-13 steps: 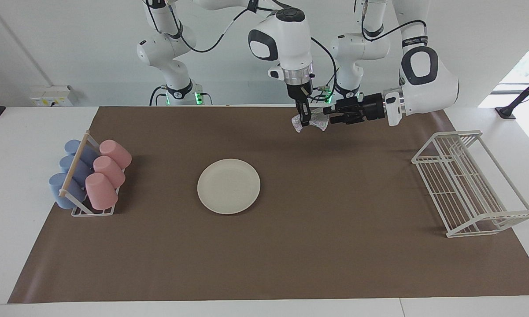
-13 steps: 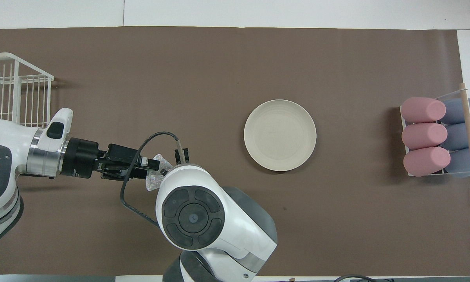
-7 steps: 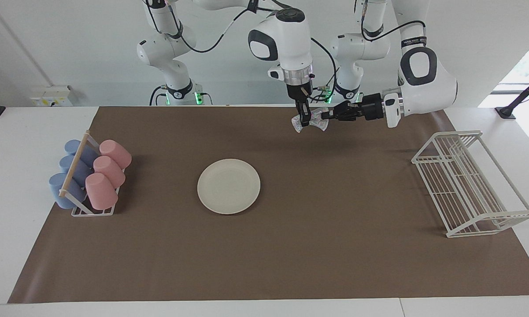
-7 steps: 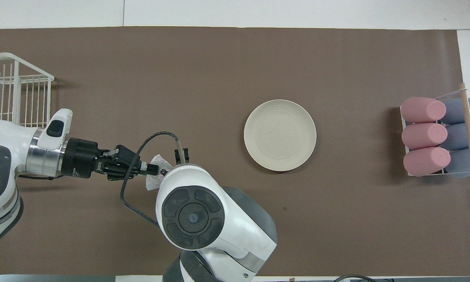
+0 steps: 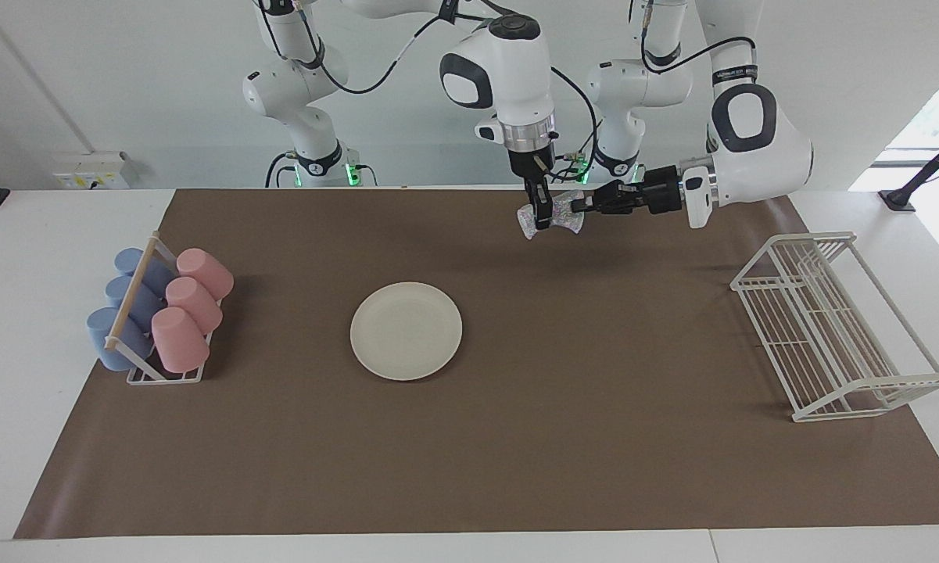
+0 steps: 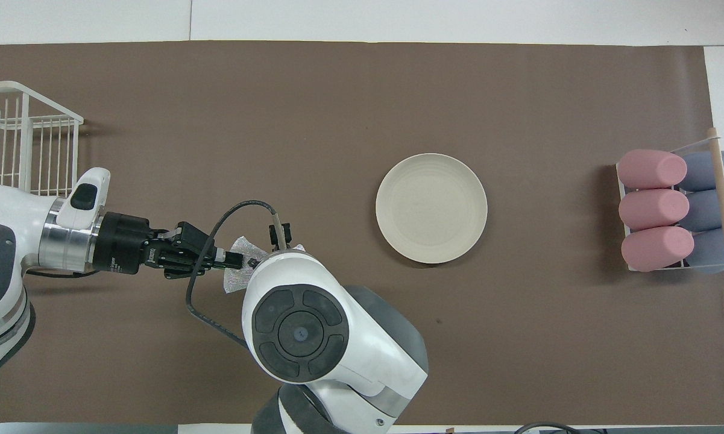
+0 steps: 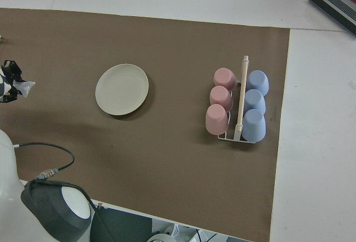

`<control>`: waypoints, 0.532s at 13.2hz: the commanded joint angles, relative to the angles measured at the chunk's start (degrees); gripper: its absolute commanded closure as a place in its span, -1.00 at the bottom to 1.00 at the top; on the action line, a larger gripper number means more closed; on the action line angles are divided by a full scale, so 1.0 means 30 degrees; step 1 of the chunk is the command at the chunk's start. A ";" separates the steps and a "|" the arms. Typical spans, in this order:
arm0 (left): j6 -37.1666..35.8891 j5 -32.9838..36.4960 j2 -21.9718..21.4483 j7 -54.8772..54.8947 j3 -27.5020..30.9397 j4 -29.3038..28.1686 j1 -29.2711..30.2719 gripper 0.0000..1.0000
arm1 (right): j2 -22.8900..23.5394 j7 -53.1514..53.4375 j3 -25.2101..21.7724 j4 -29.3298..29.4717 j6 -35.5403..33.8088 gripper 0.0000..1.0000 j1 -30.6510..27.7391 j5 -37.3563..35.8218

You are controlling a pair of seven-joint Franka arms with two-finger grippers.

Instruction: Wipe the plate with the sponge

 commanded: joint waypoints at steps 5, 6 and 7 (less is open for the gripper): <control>0.0098 -0.0078 -0.0142 -0.1729 0.0241 0.0338 0.0712 1.00 | -0.2177 -0.9101 0.0057 -0.0954 -0.1007 -1.00 -0.3501 -0.0362; 0.0158 0.0388 -0.0113 -0.2692 0.0241 0.0893 0.0772 1.00 | -0.2617 -1.0858 0.0057 -0.1071 -0.1796 -1.00 -0.4116 -0.0362; 0.0391 0.1843 -0.0054 -0.3485 0.0241 0.1565 0.0772 1.00 | -0.2998 -1.2732 0.0057 -0.1276 -0.2384 -1.00 -0.4557 -0.0362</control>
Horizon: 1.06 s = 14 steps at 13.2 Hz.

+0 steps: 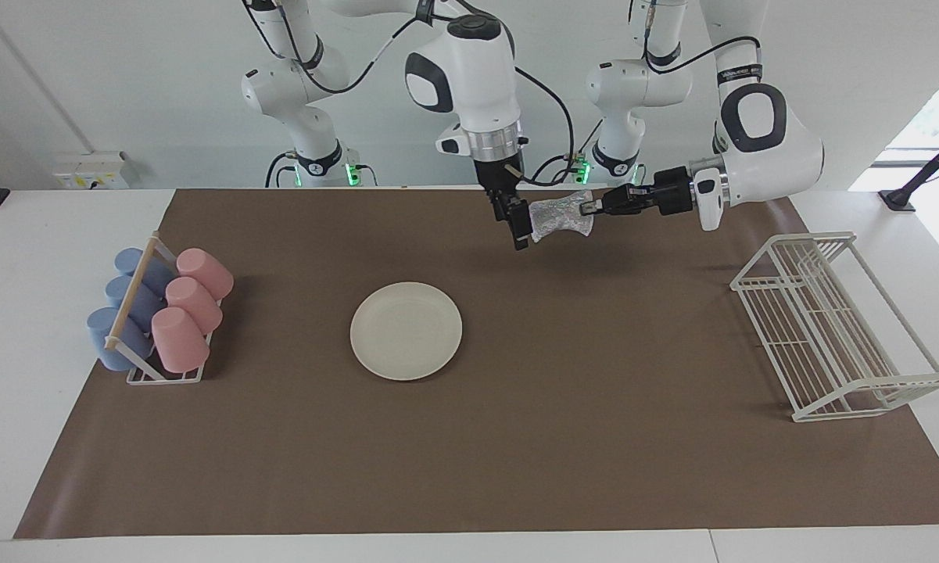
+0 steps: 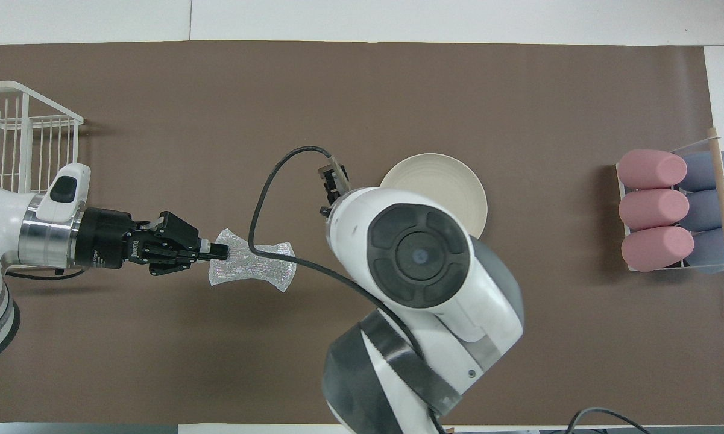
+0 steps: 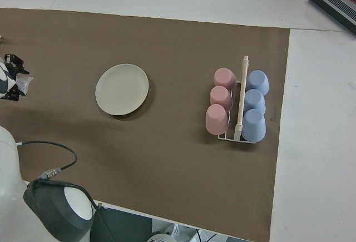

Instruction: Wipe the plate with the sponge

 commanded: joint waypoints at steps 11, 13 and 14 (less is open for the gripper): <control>-0.0902 1.5230 0.0921 -0.6596 -0.0278 0.5140 -0.0169 1.00 | -0.3452 -2.7683 0.0033 -0.1343 -0.7614 -1.00 -0.9829 0.2486; -0.1372 1.8188 0.1008 -0.6625 -0.0365 0.5521 -0.0779 1.00 | -0.3423 -3.0604 -0.0112 -0.0612 -0.9700 -1.00 -1.1354 0.3550; -0.1751 1.9711 0.1038 -0.6626 -0.0337 0.5755 -0.1190 1.00 | -0.3423 -3.2650 -0.0142 -0.0580 -0.9910 -1.00 -1.1970 0.3465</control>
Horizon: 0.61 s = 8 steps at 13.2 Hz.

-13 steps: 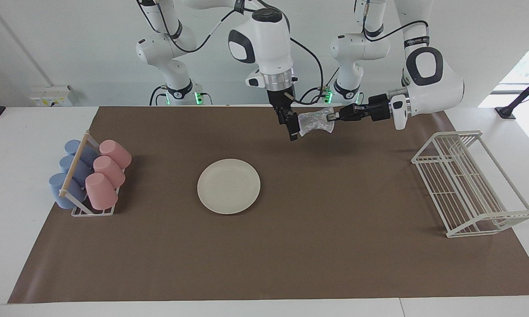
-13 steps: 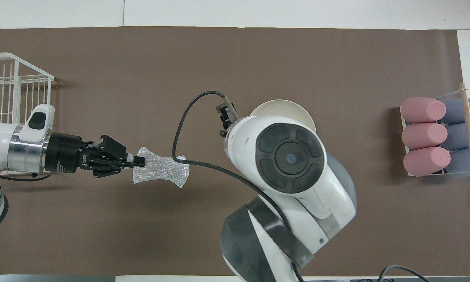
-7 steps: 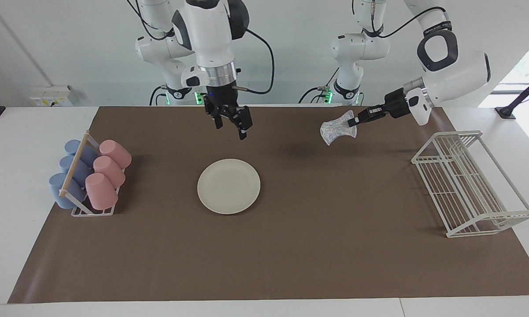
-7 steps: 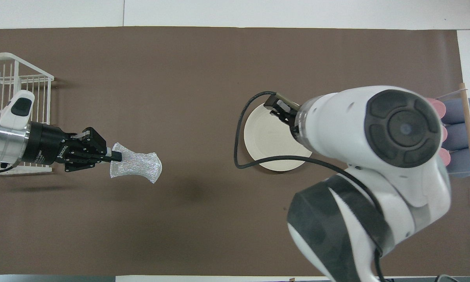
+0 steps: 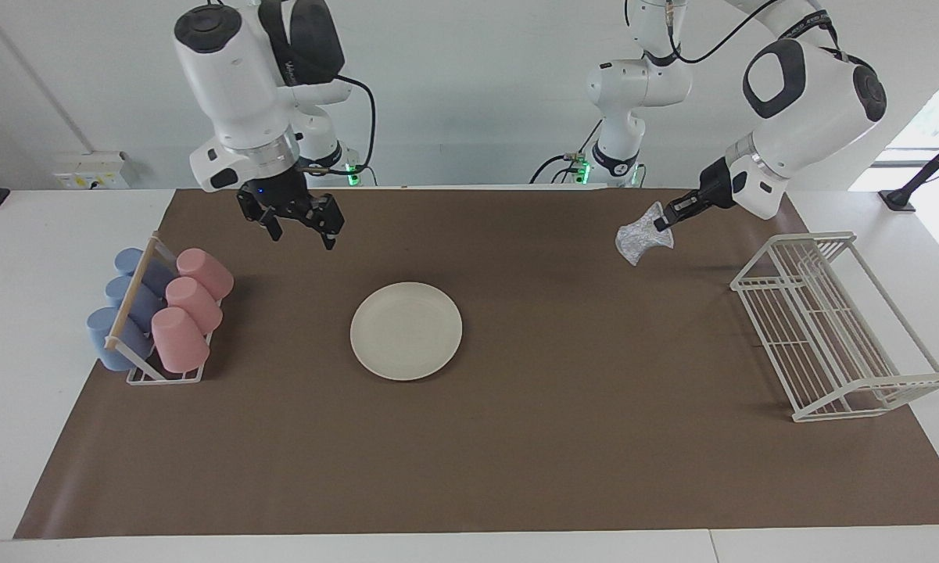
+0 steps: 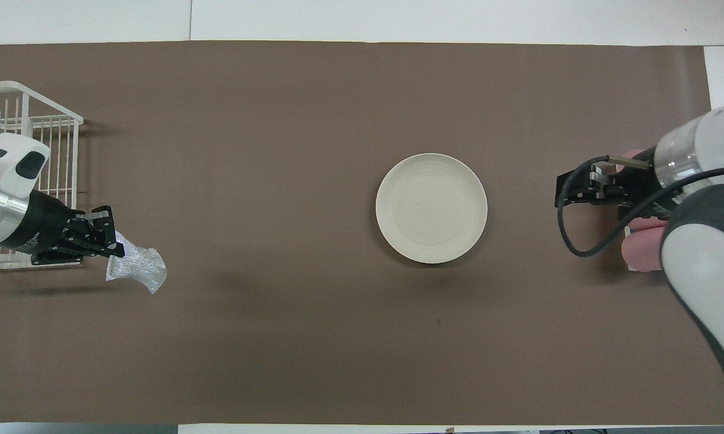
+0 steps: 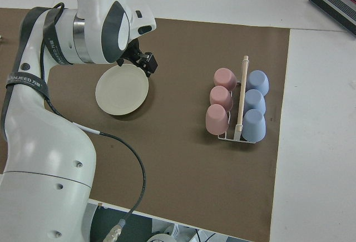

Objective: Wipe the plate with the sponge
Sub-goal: 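Lower the sponge into the wire basket and open the left gripper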

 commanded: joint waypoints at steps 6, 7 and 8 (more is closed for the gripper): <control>-0.3655 1.1281 0.1626 -0.0505 -0.0077 0.3824 -0.3152 1.00 | 0.0072 -0.7160 0.0053 0.0562 -0.0167 -1.00 -0.2036 -0.0916; -0.3628 1.2718 0.1626 -0.0505 -0.0106 0.3824 -0.3331 1.00 | 0.0160 -0.7160 0.0140 0.0680 -0.0077 -1.00 -0.1918 -0.1210; -0.3482 1.4096 0.1626 -0.0505 -0.0135 0.3853 -0.3361 1.00 | 0.0160 -0.7218 0.0199 0.0855 -0.0047 -1.00 -0.1888 -0.1242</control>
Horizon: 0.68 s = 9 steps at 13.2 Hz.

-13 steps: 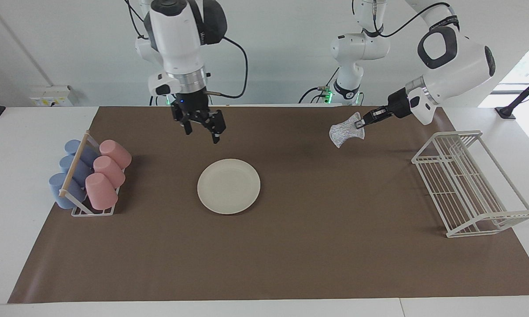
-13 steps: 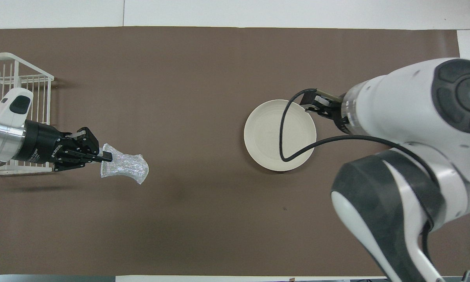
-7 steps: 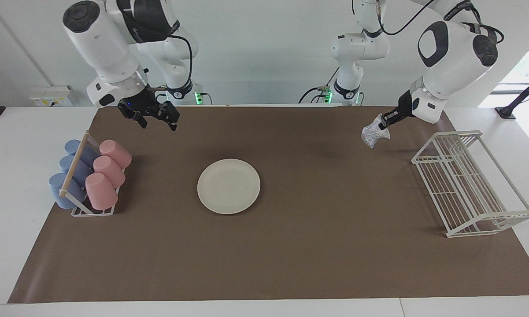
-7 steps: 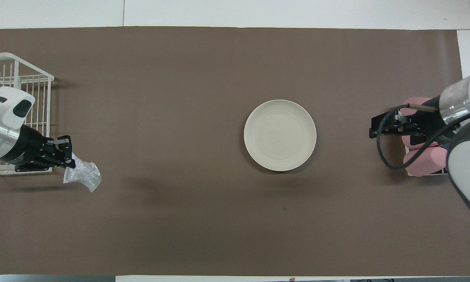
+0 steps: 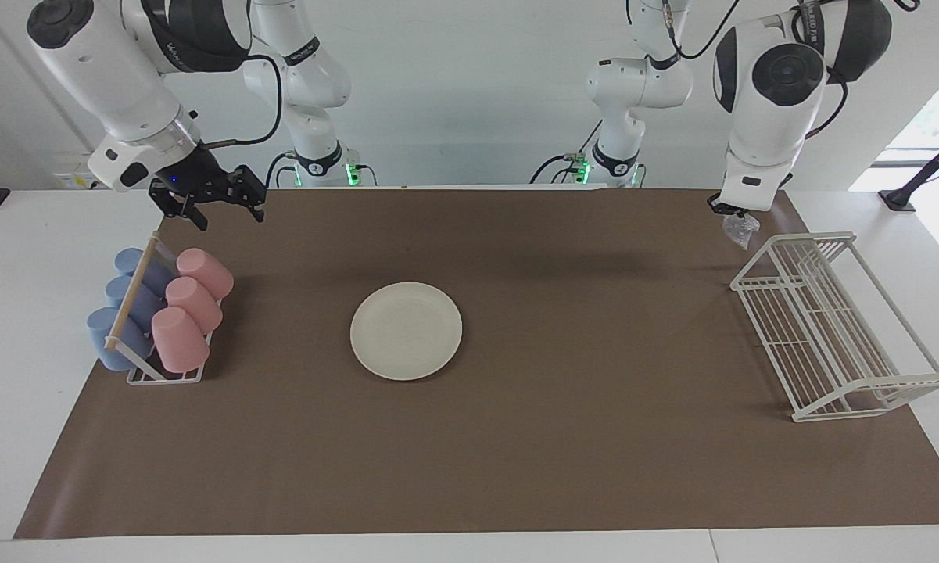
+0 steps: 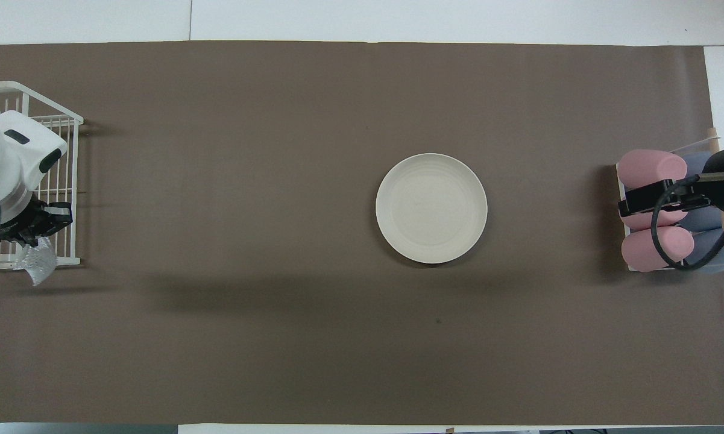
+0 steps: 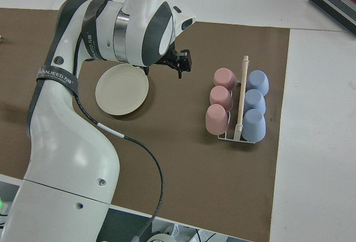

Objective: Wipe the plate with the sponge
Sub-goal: 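Lower the sponge into the wire basket and open the left gripper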

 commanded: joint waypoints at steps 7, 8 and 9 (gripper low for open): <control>0.2470 0.9890 0.2669 -0.0205 0.0057 0.0279 -0.0530 1.00 | 0.1241 -0.0145 -0.2983 0.2338 -0.0239 -1.00 0.5709 -0.3171; 0.3231 1.1088 0.3021 -0.0205 0.0086 0.0104 -0.0412 1.00 | 0.1095 0.0587 -0.4332 0.2047 -0.0530 -1.00 0.6534 -0.3111; 0.3935 1.1854 0.3082 -0.0205 0.0087 -0.0333 0.0024 1.00 | 0.0978 0.0797 -0.5100 0.1870 -0.0881 -1.00 0.6891 -0.2850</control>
